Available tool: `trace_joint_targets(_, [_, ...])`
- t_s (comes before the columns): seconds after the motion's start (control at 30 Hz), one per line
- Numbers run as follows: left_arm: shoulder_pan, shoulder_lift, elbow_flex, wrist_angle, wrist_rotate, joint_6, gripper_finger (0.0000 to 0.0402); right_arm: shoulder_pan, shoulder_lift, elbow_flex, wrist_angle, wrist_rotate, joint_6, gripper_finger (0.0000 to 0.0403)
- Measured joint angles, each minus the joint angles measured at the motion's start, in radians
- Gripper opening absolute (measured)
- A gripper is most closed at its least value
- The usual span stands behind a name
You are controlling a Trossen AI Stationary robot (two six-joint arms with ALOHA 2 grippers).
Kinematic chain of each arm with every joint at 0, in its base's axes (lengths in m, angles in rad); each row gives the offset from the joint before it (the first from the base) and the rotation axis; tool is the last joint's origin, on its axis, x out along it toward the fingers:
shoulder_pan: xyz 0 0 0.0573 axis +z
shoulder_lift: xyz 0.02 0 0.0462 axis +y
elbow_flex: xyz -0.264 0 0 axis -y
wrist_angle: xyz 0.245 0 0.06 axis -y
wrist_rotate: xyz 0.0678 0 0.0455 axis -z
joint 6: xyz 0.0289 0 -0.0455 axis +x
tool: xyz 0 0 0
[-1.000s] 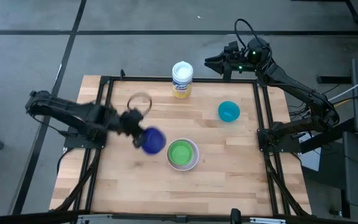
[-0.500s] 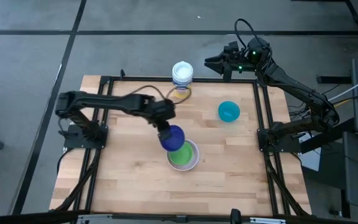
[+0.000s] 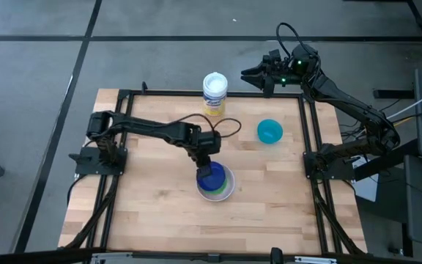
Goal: Nest bowls inside each other
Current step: Stack the dark blue bowl on top of the green bowl
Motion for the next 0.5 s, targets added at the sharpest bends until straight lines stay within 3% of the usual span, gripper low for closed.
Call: trace_joint_targets(0.5, [0.009,0.059,-0.001,0.016,-0.005,0.016,0.0002,0.0,0.0,0.0,0.001,-0.004,-0.004,0.0154])
